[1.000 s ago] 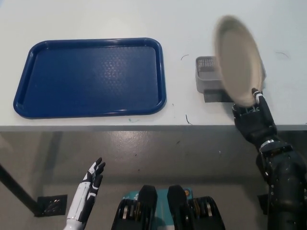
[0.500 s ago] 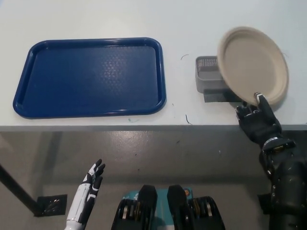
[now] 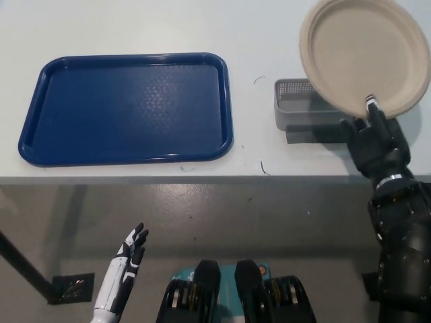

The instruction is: Use the right hand to pick up a plate from a leveled surface and place it into a tray on the left side

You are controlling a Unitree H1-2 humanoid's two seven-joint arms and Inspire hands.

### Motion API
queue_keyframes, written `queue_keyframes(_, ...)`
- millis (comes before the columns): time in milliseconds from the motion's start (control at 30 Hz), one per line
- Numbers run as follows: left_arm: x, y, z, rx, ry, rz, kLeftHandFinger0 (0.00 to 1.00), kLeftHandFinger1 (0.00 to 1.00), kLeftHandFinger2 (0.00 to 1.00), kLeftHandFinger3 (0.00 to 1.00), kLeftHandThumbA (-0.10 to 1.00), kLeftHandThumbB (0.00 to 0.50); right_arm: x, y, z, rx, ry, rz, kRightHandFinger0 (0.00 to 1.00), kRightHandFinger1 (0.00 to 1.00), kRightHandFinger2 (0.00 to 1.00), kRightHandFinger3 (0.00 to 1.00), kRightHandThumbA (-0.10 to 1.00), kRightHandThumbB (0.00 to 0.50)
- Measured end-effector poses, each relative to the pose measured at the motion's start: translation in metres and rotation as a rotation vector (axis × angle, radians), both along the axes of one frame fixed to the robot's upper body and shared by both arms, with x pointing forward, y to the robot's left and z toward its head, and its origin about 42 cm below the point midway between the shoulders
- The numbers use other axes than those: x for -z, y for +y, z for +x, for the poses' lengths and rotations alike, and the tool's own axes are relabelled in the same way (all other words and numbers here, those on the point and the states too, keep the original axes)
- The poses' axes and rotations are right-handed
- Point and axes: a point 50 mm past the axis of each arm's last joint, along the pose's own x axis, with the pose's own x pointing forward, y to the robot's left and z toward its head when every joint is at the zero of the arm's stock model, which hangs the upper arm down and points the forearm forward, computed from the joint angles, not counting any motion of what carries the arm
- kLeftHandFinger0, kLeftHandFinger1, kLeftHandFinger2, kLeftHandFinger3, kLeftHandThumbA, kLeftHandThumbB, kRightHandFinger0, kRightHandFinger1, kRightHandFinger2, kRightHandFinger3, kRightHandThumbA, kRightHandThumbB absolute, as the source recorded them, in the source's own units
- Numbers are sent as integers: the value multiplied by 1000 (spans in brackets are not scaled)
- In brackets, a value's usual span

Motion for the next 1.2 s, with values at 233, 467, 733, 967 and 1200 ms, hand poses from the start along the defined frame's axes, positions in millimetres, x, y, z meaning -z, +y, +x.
queue_keyframes(233, -2, 0, 2, 2, -6, 2, 1000, 1000, 1000, 1000, 1000, 173, -27, 18, -2, -32, -64, -48, 0, 274, 589, 777, -44, 0)
queue_keyframes(467, -2, -2, 3, 9, -7, 4, 1000, 1000, 1000, 1000, 1000, 184, -53, 55, 14, -116, -84, -106, 0, 237, 583, 782, -14, 0)
queue_keyframes(733, -3, -3, 3, 16, -7, 7, 1000, 1000, 1000, 1000, 1000, 191, -35, 113, 45, -243, 57, -159, 0, 189, 599, 676, 4, 0)
queue_keyframes(967, -3, -4, 4, 19, -7, 9, 1000, 1000, 1000, 1000, 1000, 187, -27, 169, 72, -345, 177, -216, 0, 137, 564, 569, -26, 0)
queue_keyframes(1200, -3, -4, 4, 24, -6, 17, 1000, 1000, 1000, 1000, 1000, 174, -19, 211, 91, -398, 284, -276, 0, 107, 573, 619, -94, 9)
